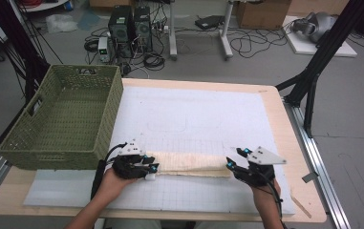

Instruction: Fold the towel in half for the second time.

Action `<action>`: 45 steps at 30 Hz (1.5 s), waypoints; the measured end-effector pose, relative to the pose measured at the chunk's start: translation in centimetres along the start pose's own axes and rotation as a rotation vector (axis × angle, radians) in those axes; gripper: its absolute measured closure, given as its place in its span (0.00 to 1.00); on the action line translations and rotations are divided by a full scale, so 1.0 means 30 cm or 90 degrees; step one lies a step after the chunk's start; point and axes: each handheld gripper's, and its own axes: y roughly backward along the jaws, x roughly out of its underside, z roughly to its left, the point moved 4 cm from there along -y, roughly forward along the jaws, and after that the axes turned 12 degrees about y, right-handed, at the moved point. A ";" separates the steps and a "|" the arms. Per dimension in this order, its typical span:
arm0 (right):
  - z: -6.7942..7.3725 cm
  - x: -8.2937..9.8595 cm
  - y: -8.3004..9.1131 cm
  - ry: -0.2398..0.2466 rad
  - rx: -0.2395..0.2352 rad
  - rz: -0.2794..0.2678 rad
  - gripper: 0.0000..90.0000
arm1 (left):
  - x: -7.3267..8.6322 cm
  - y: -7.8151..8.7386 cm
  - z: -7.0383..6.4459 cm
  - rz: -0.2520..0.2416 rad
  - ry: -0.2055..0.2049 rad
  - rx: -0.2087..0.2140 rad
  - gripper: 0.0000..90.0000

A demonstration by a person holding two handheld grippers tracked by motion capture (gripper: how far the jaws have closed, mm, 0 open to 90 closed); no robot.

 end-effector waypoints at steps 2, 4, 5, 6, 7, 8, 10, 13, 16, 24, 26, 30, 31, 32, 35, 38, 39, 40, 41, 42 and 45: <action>0.026 -0.014 -0.051 0.031 -0.013 0.024 0.58 | -0.012 0.010 -0.002 -0.008 -0.002 0.000 0.70; 0.051 -0.021 -0.103 0.042 -0.040 0.038 0.61 | -0.032 0.026 -0.003 -0.030 0.009 0.002 0.67; 0.064 -0.022 -0.123 0.047 -0.056 0.044 0.63 | -0.044 0.033 0.001 -0.042 0.012 -0.003 0.65; 0.077 -0.022 -0.140 0.047 -0.072 0.047 0.64 | -0.056 0.040 0.006 -0.055 0.018 -0.009 0.60; 0.091 -0.021 -0.153 0.051 -0.086 0.051 0.64 | -0.068 0.045 0.012 -0.070 0.027 -0.017 0.56; 0.106 -0.019 -0.162 0.060 -0.103 0.059 0.65 | -0.080 0.047 0.020 -0.079 0.034 -0.018 0.55; 0.133 -0.011 -0.179 0.084 -0.135 0.073 0.65 | -0.097 0.043 0.030 -0.090 0.041 -0.022 0.55; 0.154 -0.001 -0.180 0.096 -0.166 0.073 0.68 | -0.103 0.018 0.029 -0.088 0.044 -0.020 0.57; 0.154 0.007 -0.165 0.097 -0.193 0.065 0.68 | -0.086 -0.013 0.008 -0.060 0.019 -0.012 0.58; 0.150 0.026 -0.127 0.107 -0.215 0.071 0.67 | -0.002 -0.043 -0.002 0.006 -0.020 -0.016 0.65; 0.151 0.026 -0.123 0.107 -0.215 0.073 0.67 | 0.004 -0.038 -0.003 0.005 -0.023 -0.017 0.66; 0.141 0.010 -0.110 0.079 -0.202 0.058 0.62 | 0.008 -0.030 -0.010 0.016 -0.039 -0.023 0.67; 0.136 -0.003 -0.107 0.067 -0.192 0.043 0.61 | 0.008 -0.030 -0.011 0.018 -0.040 -0.023 0.67; 0.135 -0.018 -0.104 0.051 -0.182 0.032 0.61 | 0.007 -0.031 -0.011 0.017 -0.037 -0.023 0.68; 0.137 -0.061 -0.126 0.027 -0.151 0.013 0.60 | 0.007 -0.033 -0.010 0.015 -0.036 -0.022 0.68; 0.171 -0.099 -0.189 0.014 -0.157 0.013 0.66 | 0.008 -0.032 -0.010 0.015 -0.035 -0.023 0.68; 0.187 -0.109 -0.214 0.018 -0.166 0.017 0.68 | 0.008 -0.032 -0.010 0.014 -0.034 -0.022 0.68; 0.203 -0.116 -0.236 0.020 -0.177 0.018 0.70 | 0.008 -0.031 -0.008 0.014 -0.033 -0.021 0.68; 0.217 -0.121 -0.254 0.016 -0.189 0.016 0.72 | 0.008 -0.031 -0.008 0.014 -0.031 -0.020 0.68; 0.229 -0.122 -0.269 0.018 -0.198 0.021 0.73 | 0.009 -0.030 -0.007 0.014 -0.030 -0.019 0.68; 0.256 -0.107 -0.293 0.031 -0.221 0.055 0.74 | 0.009 -0.030 -0.005 0.011 -0.025 -0.016 0.68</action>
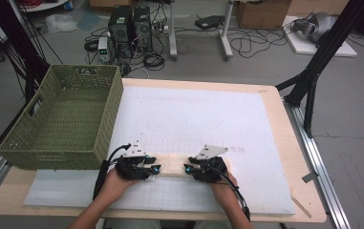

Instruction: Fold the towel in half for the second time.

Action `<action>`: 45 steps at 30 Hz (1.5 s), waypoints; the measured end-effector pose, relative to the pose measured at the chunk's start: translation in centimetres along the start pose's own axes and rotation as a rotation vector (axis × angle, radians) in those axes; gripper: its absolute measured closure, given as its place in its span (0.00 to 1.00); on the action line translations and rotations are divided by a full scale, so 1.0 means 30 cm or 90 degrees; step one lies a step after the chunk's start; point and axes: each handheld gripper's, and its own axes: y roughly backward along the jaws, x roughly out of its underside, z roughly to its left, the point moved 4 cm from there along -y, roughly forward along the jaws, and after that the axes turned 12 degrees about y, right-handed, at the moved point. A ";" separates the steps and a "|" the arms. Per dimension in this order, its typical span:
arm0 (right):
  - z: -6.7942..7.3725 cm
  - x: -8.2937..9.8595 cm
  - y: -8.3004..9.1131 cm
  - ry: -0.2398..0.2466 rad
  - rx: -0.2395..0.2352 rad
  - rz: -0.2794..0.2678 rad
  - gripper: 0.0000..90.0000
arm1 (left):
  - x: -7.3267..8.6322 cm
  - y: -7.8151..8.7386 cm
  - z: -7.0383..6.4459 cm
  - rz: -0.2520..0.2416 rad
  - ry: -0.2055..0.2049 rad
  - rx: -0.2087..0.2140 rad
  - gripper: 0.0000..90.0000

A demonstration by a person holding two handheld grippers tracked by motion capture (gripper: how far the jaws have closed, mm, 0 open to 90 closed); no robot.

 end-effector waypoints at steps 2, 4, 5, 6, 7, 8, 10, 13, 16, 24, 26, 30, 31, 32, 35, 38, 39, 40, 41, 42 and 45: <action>0.002 0.016 0.004 0.002 -0.002 -0.005 0.74 | 0.001 0.001 0.002 0.000 0.001 0.001 0.68; -0.006 0.033 0.022 -0.017 -0.008 -0.008 0.74 | 0.001 0.002 0.002 -0.001 0.005 0.002 0.68; -0.010 0.043 0.035 -0.020 -0.003 -0.006 0.74 | 0.002 0.003 0.003 -0.001 0.005 0.002 0.68; -0.014 0.056 0.048 -0.022 0.002 -0.006 0.74 | 0.003 0.004 0.005 -0.001 0.006 0.002 0.68; -0.020 0.070 0.065 -0.027 0.007 -0.004 0.73 | 0.003 0.004 0.005 -0.004 0.010 0.003 0.68; -0.028 0.085 0.082 -0.033 0.013 -0.004 0.72 | 0.003 0.005 0.006 -0.002 0.012 0.004 0.68; -0.046 0.112 0.117 -0.048 0.032 -0.003 0.71 | 0.003 0.006 0.008 -0.001 0.011 0.004 0.68; -0.073 0.150 0.166 -0.065 0.057 0.007 0.70 | 0.003 0.007 0.008 -0.003 0.016 0.006 0.68; -0.096 0.189 0.206 -0.077 0.076 0.014 0.71 | 0.002 0.007 0.013 -0.004 0.022 0.009 0.68; -0.108 0.231 0.267 -0.097 0.092 -0.001 0.72 | -0.007 0.036 0.032 -0.039 0.032 -0.032 0.66; -0.107 0.239 0.272 -0.095 0.097 0.005 0.73 | -0.006 0.048 0.043 -0.044 0.036 -0.045 0.67; -0.096 0.248 0.267 -0.061 0.114 0.020 0.72 | 0.015 0.059 0.057 -0.024 0.040 -0.064 0.74; -0.095 0.249 0.267 -0.051 0.118 0.021 0.72 | 0.019 0.060 0.057 -0.018 0.037 -0.069 0.74; -0.091 0.249 0.266 -0.045 0.120 0.024 0.72 | 0.023 0.061 0.057 -0.013 0.033 -0.072 0.74; -0.088 0.250 0.266 -0.032 0.126 0.026 0.70 | 0.032 0.064 0.057 -0.013 0.037 -0.069 0.74; -0.090 0.250 0.270 -0.034 0.132 0.028 0.63 | 0.030 0.068 0.059 -0.018 0.041 -0.068 0.73; -0.090 0.250 0.274 -0.043 0.132 0.027 0.59 | 0.026 0.073 0.058 -0.024 0.040 -0.068 0.72; -0.093 0.251 0.280 -0.048 0.131 0.022 0.56 | 0.022 0.080 0.059 -0.032 0.038 -0.066 0.70; -0.096 0.251 0.288 -0.054 0.127 0.011 0.55 | 0.017 0.085 0.059 -0.045 0.042 -0.063 0.68; -0.097 0.250 0.296 -0.058 0.128 0.003 0.52 | 0.007 0.096 0.059 -0.066 0.049 -0.057 0.66; -0.104 0.246 0.330 -0.071 0.157 -0.021 0.43 | -0.014 0.124 0.063 -0.110 0.058 -0.039 0.62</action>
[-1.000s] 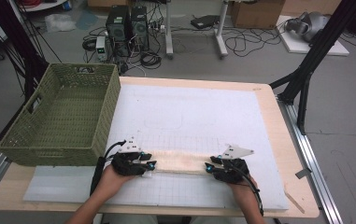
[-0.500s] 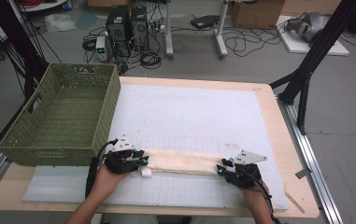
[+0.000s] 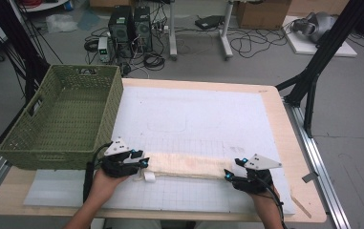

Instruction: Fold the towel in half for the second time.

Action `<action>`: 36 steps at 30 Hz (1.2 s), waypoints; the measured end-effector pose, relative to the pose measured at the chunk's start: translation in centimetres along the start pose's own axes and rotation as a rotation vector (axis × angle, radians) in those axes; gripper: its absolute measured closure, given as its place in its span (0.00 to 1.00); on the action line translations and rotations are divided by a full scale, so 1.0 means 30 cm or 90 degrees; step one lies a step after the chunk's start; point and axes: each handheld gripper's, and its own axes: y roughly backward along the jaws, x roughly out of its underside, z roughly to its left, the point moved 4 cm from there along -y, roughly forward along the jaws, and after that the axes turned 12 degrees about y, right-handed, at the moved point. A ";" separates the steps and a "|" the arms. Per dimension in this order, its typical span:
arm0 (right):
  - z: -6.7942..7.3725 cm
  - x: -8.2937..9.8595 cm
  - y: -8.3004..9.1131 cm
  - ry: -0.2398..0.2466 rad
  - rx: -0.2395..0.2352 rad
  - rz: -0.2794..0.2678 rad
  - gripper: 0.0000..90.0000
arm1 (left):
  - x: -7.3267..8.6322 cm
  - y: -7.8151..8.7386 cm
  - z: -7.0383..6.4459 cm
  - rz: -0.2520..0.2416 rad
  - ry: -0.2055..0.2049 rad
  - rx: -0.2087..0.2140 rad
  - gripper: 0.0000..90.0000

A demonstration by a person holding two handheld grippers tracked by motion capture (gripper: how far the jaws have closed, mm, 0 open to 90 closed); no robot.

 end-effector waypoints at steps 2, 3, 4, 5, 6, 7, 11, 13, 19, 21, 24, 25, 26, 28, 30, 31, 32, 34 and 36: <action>-0.006 -0.004 0.017 -0.001 0.012 -0.008 0.40 | -0.011 0.012 0.001 -0.022 -0.003 0.004 0.59; -0.010 -0.005 0.026 -0.005 0.017 -0.013 0.39 | -0.016 0.017 0.002 -0.036 0.000 0.004 0.57; -0.014 -0.006 0.035 -0.011 0.023 -0.021 0.38 | -0.021 0.021 0.004 -0.047 0.005 0.006 0.55; -0.018 -0.007 0.045 -0.019 0.028 -0.030 0.36 | -0.025 0.025 0.005 -0.058 0.015 0.008 0.52; -0.024 -0.008 0.055 -0.026 0.034 -0.038 0.35 | -0.029 0.029 0.007 -0.068 0.021 0.010 0.50; -0.029 -0.009 0.064 -0.033 0.039 -0.045 0.33 | -0.032 0.032 0.008 -0.075 0.030 0.014 0.47; -0.047 -0.003 0.088 -0.050 0.064 -0.049 0.28 | -0.041 0.034 0.005 -0.097 0.040 0.022 0.35; -0.055 0.001 0.096 -0.053 0.076 -0.046 0.24 | -0.046 0.035 0.002 -0.103 0.037 0.024 0.30; -0.075 0.002 0.118 -0.059 0.096 -0.061 0.12 | -0.051 0.037 -0.009 -0.114 0.027 0.023 0.19; -0.072 0.005 0.121 -0.056 0.090 -0.060 0.12 | -0.050 0.037 -0.008 -0.112 0.024 0.023 0.19; -0.064 0.012 0.122 -0.052 0.084 -0.056 0.12 | -0.050 0.037 -0.009 -0.112 0.024 0.025 0.19; -0.063 0.015 0.123 -0.049 0.083 -0.052 0.12 | -0.050 0.038 -0.007 -0.111 0.021 0.025 0.19; -0.063 0.018 0.123 -0.047 0.083 -0.050 0.12 | -0.050 0.039 -0.007 -0.112 0.021 0.025 0.19; -0.066 0.022 0.122 -0.051 0.086 -0.048 0.12 | -0.050 0.040 -0.005 -0.114 0.019 0.025 0.19; -0.072 0.026 0.122 -0.049 0.090 -0.045 0.12 | -0.050 0.041 -0.004 -0.115 0.017 0.022 0.19; -0.072 0.027 0.123 -0.049 0.093 -0.042 0.12 | -0.050 0.041 -0.003 -0.115 0.015 0.020 0.19; -0.074 0.028 0.123 -0.047 0.097 -0.041 0.12 | -0.049 0.040 -0.003 -0.114 0.011 0.018 0.19; -0.078 0.029 0.124 -0.047 0.101 -0.042 0.12 | -0.048 0.039 -0.006 -0.114 0.011 0.016 0.19; -0.079 0.029 0.125 -0.052 0.104 -0.042 0.12 | -0.047 0.040 -0.007 -0.112 0.007 0.016 0.19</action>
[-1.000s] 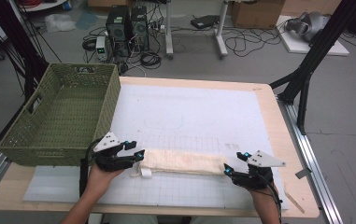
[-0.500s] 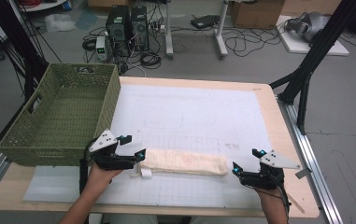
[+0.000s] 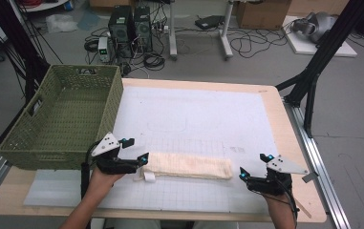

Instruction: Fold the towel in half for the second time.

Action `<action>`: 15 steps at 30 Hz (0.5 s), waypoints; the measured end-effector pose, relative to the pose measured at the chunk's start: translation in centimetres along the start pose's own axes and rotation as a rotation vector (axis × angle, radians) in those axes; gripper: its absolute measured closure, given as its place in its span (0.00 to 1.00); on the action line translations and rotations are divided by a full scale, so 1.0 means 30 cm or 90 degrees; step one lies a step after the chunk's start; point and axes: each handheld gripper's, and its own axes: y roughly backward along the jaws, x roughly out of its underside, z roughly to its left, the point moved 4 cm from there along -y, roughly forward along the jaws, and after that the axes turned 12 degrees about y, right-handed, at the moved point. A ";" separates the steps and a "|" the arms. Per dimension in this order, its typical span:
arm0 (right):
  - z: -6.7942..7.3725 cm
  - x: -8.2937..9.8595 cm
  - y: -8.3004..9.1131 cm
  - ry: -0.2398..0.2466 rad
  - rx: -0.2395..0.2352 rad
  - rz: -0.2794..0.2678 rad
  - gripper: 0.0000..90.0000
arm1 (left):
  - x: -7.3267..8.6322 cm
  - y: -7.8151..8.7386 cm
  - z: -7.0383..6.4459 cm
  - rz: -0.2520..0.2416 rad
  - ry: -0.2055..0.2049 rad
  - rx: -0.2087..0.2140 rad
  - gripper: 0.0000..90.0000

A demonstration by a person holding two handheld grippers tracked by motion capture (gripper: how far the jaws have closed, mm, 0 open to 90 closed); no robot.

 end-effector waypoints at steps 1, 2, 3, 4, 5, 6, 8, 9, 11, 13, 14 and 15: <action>-0.002 0.000 -0.001 0.002 0.002 -0.001 0.12 | 0.001 0.000 0.000 -0.001 0.000 0.000 0.19; -0.003 0.000 -0.002 0.004 0.004 -0.001 0.12 | 0.001 -0.001 0.001 0.000 0.000 0.001 0.19; -0.001 0.000 -0.003 -0.001 0.003 0.003 0.12 | 0.001 -0.001 0.002 0.000 0.000 0.000 0.19; -0.002 -0.001 -0.004 0.000 0.005 0.004 0.12 | 0.002 -0.001 0.003 0.002 0.003 0.000 0.19; -0.002 0.000 -0.007 0.002 0.005 0.003 0.12 | 0.002 -0.002 0.004 0.003 0.002 0.000 0.19; -0.004 0.001 -0.008 0.005 0.006 0.003 0.12 | 0.002 -0.002 0.004 0.004 0.002 -0.001 0.19; 0.000 0.002 -0.007 0.000 0.006 0.008 0.12 | 0.003 -0.001 0.003 0.003 0.002 -0.001 0.20; 0.001 0.002 -0.007 -0.001 0.006 0.008 0.12 | 0.003 0.000 0.003 0.004 0.001 -0.002 0.20; 0.000 0.002 -0.006 0.002 0.007 0.007 0.12 | 0.003 0.000 0.003 0.004 0.001 -0.005 0.20; 0.001 0.001 -0.005 0.006 0.008 0.006 0.12 | 0.004 -0.001 0.004 0.004 0.003 -0.005 0.20; 0.001 0.001 -0.005 0.005 0.008 0.005 0.12 | 0.004 -0.002 0.006 0.005 0.003 -0.005 0.20; -0.001 0.001 -0.005 0.005 0.010 0.004 0.12 | 0.003 -0.004 0.007 0.005 0.005 -0.006 0.20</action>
